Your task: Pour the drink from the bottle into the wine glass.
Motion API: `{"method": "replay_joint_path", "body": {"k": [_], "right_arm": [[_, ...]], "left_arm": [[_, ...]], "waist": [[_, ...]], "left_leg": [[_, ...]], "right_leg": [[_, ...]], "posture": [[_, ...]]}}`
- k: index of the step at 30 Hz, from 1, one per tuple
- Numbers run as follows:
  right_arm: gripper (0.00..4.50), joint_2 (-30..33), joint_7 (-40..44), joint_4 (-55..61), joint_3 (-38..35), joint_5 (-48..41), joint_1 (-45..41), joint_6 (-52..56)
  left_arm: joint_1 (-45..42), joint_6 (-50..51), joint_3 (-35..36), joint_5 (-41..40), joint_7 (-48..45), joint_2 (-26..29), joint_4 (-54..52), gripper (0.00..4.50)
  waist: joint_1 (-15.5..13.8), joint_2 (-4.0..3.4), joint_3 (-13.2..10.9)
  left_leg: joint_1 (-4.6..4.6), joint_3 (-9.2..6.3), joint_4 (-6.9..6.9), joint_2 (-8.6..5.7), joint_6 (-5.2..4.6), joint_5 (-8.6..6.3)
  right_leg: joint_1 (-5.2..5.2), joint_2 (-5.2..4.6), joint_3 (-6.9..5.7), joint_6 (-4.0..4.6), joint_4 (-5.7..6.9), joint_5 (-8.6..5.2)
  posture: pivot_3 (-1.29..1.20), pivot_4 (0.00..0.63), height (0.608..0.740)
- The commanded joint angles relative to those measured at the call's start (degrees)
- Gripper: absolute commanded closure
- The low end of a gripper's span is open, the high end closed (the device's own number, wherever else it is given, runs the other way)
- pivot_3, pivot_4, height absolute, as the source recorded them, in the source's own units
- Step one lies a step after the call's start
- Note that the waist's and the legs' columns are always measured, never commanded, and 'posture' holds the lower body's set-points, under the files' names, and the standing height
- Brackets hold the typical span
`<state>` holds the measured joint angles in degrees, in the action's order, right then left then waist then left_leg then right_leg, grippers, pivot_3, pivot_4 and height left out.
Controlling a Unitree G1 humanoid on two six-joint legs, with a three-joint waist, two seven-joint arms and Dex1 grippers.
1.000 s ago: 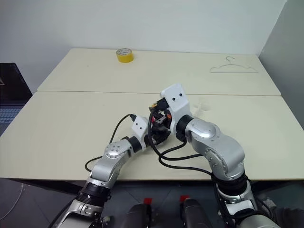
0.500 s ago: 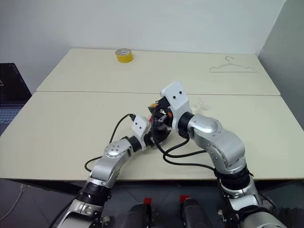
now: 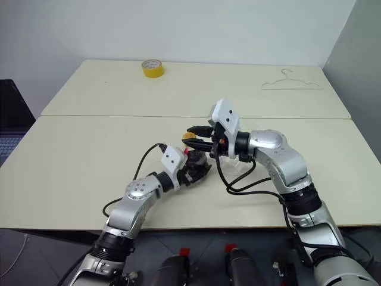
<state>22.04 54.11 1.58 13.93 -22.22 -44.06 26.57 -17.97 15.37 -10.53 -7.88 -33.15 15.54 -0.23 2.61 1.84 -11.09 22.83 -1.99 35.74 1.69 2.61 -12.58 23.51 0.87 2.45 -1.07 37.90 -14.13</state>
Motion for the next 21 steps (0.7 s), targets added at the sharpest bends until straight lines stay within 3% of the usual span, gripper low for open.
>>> {"method": "replay_joint_path", "body": {"k": [1, 12, 21], "right_arm": [[3.31, 0.11, 5.91, -4.16, 1.57, 1.78, -2.14, -5.4], [3.31, -1.51, 24.3, -27.32, 2.52, 4.98, -10.33, -24.31], [3.31, -1.12, 29.4, -38.28, 2.11, 6.8, -15.13, -30.86]], "left_arm": [[2.88, 3.99, -0.83, -0.48, -1.15, 0.76, -0.18, 1.26], [4.7, 7.58, -0.66, -2.44, -2.22, 1.65, -4.6, 1.26], [4.85, 8.89, -0.47, -2.77, -2.53, 1.85, -5.45, 1.26]], "waist": [[0.02, 0.0, 0.0], [0.24, -0.01, 0.0], [0.29, -0.02, 0.01]], "left_leg": [[0.0, 0.0, 0.0, 0.0, 0.0, 0.0], [-0.04, 0.01, 0.02, -0.01, 0.0, -0.01], [-0.09, 0.02, 0.02, 0.0, 0.0, -0.01]], "right_leg": [[0.0, 0.0, 0.0, 0.0, 0.0, 0.0], [-0.04, -0.02, 0.0, 0.0, 0.01, 0.0], [-0.07, -0.04, 0.02, 0.01, 0.05, 0.01]], "posture": [[0.0, 0.15, 0.74], [0.0, 0.15, 0.74], [0.0, 0.15, 0.74]]}}
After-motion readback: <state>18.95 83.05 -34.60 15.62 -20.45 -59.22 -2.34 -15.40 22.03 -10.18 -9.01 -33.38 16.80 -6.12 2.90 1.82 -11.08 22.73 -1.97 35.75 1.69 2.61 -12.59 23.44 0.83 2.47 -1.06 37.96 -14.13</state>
